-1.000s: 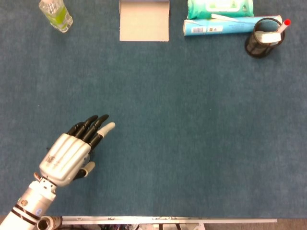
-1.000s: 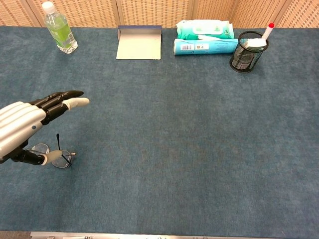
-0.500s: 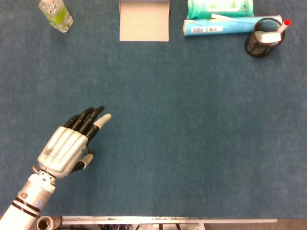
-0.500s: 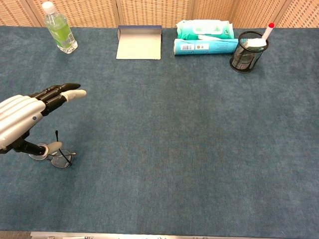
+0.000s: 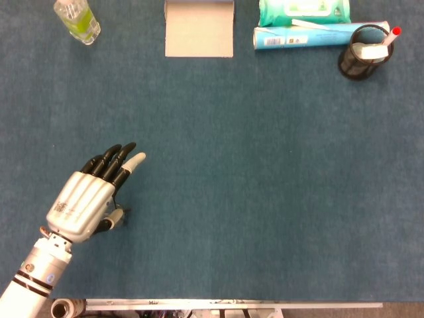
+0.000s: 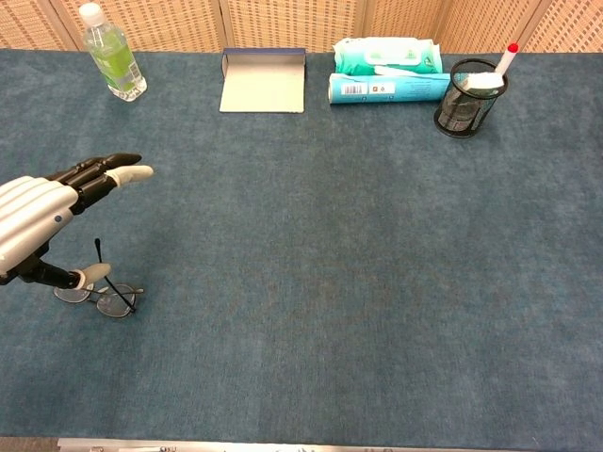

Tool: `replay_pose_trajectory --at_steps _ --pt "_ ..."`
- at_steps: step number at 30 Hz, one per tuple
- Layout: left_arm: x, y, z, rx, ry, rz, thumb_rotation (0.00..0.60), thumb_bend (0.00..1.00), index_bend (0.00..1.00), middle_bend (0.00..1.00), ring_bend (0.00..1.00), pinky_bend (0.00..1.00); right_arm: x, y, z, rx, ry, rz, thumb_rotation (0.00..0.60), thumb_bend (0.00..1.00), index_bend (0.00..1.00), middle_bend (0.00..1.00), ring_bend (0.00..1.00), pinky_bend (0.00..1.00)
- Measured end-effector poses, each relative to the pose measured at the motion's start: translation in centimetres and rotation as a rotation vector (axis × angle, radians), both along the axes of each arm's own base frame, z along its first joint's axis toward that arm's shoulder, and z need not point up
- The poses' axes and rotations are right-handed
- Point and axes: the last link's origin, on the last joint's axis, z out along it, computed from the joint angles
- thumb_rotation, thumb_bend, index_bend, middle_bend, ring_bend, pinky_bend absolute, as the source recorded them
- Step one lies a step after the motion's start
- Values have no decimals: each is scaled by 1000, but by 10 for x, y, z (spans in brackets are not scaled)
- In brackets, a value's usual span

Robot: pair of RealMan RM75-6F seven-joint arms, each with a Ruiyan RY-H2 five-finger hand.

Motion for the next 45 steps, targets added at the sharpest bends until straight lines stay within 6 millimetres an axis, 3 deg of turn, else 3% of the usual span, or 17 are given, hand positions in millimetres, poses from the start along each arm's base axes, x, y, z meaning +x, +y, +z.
replay_pose_trajectory --at_steps 15,23,45 --pt "13 -13 -3 -25 -6 -48 600 242 0 0 0 165 2 2 2 -7 -7 10 600 98 473 409 299 306" --pt "14 -7 -5 -18 0 -39 600 242 0 0 0 165 2 3 4 -10 -10 13 600 98 473 409 299 305" --pt "-23 11 6 65 17 48 600 242 0 0 0 165 0 2 -1 -2 4 4 600 98 473 409 299 306"
